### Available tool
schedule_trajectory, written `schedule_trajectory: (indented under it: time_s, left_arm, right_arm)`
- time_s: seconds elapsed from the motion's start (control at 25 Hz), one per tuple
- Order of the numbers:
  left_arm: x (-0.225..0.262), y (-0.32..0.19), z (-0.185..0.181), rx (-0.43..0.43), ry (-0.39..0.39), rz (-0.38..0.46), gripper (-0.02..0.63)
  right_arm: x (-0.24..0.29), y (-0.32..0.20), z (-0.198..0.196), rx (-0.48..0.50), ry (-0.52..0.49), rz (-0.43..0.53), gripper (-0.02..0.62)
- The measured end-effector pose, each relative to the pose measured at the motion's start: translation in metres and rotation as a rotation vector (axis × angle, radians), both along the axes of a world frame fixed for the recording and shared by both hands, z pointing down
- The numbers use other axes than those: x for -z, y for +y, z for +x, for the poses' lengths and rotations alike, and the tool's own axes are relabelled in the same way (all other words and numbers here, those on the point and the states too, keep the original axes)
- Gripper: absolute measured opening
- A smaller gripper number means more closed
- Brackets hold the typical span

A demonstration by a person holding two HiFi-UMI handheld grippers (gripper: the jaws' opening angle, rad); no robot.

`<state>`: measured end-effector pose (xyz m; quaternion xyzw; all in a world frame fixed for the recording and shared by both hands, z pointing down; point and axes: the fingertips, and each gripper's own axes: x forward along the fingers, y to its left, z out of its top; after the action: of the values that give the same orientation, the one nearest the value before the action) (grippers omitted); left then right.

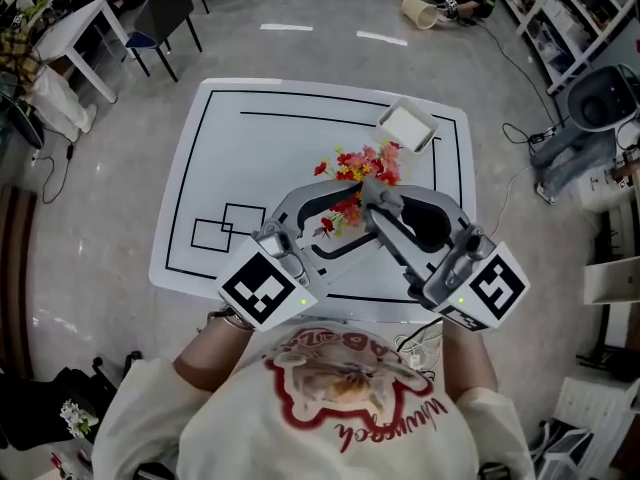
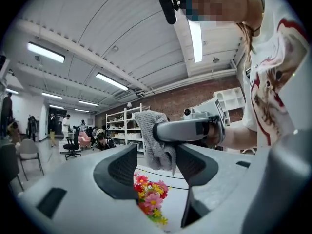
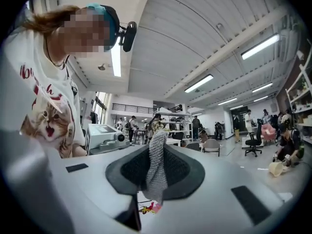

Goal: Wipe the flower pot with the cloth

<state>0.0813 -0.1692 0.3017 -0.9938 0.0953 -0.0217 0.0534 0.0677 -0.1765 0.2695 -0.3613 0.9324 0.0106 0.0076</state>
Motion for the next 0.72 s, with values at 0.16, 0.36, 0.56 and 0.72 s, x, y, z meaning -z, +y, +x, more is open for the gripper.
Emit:
schedule_trajectory:
  time_s: [0.16,0.36,0.56,0.72]
  left_arm:
    - [0.0,-0.01,-0.003,0.07,-0.055,0.096,0.232]
    - [0.001,-0.013,-0.002,0.139,-0.062,0.17,0.226]
    - [0.001,-0.006,0.0,0.131,-0.054,0.187,0.14]
    - [0.004,-0.002,-0.001,0.089,-0.011,0.176,0.067]
  right_arm:
    - [-0.006,-0.003,-0.008,0.003,0.059,-0.015,0.064]
    - [-0.009,-0.009,-0.006,-0.005,0.083,-0.052,0.064]
    - [-0.009,-0.009,-0.008,0.02,0.071,-0.08,0.064]
    - [-0.006,-0.003,-0.005,0.073,0.021,-0.077,0.091]
